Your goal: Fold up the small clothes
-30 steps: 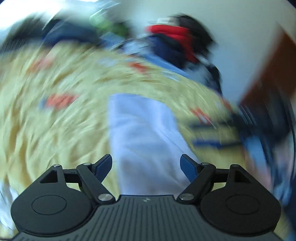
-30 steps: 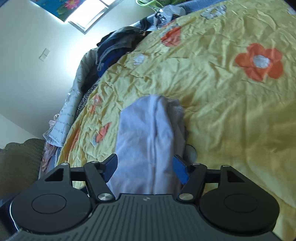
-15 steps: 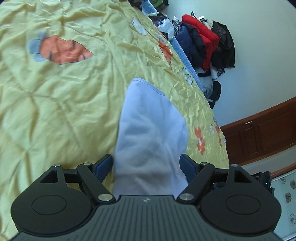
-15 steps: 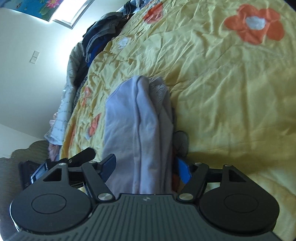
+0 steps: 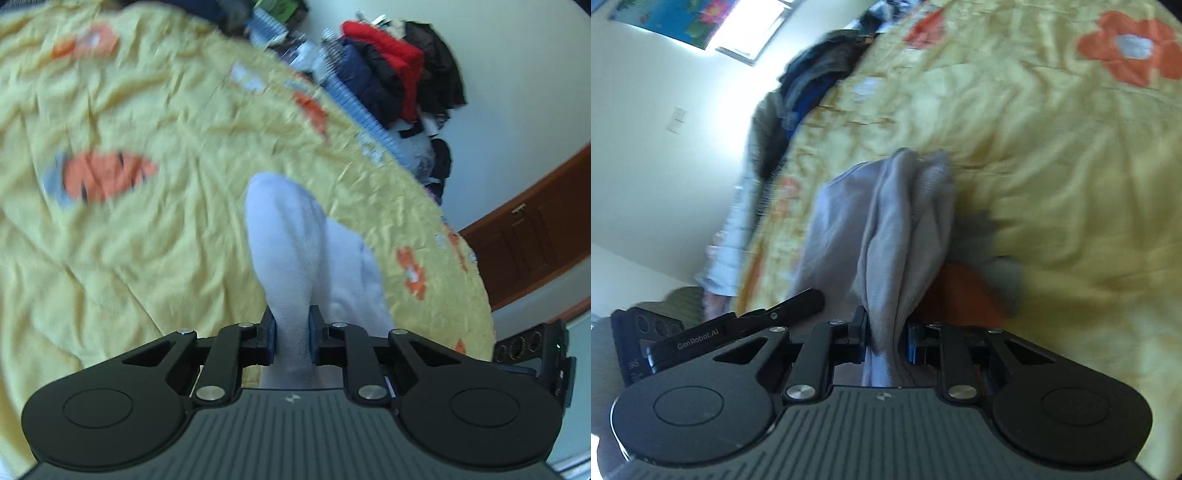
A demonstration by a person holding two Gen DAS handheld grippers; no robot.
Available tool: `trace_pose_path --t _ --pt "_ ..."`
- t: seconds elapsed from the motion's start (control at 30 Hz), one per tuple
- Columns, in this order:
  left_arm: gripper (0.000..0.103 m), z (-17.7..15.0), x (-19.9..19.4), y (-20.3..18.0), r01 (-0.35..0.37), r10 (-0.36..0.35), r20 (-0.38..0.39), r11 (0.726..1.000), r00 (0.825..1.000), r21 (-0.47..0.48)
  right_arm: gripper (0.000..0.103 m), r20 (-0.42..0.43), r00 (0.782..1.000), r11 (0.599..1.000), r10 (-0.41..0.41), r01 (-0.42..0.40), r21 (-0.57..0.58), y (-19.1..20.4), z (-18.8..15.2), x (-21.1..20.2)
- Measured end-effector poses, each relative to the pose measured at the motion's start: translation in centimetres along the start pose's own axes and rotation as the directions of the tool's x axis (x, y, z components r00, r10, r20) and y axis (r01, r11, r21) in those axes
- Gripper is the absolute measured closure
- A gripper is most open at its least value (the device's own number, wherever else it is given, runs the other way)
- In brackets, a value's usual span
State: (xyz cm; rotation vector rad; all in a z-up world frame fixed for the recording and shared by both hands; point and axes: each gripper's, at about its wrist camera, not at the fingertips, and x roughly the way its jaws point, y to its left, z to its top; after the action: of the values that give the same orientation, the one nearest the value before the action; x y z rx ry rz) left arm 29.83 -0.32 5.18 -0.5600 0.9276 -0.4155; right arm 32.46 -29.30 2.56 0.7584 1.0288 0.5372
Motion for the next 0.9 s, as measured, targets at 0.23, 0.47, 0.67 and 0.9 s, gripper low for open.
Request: trace_pose_path --t 0.23,0.47,0.67,0.9 --pt "0.086 1.1 -1.9 4.5 -0.097 0.096 -0.031 0.995 0.995 -0.037 0.080 -0.047 0.999 1.000 0.019 -0.019 0.002 2.0 -0.9 4.3" --pt "0.060 -0.6 -3.2 8.0 -0.045 0.042 -0.019 0.980 0.999 -0.194 0.057 -0.052 0.998 0.997 -0.021 0.025 0.079 0.9 -2.3 4.1" --pt "0.030 -4.9 -6.9 6.7 -0.032 0.031 -0.017 0.994 0.999 -0.106 0.039 -0.039 0.996 0.995 -0.084 0.082 -0.057 2.1 -5.5 0.8" --pt "0.066 -7.3 -6.1 4.2 -0.122 0.125 -0.121 0.992 0.985 0.032 0.082 -0.106 0.994 1.000 -0.021 0.022 0.012 1.5 -7.4 1.6"
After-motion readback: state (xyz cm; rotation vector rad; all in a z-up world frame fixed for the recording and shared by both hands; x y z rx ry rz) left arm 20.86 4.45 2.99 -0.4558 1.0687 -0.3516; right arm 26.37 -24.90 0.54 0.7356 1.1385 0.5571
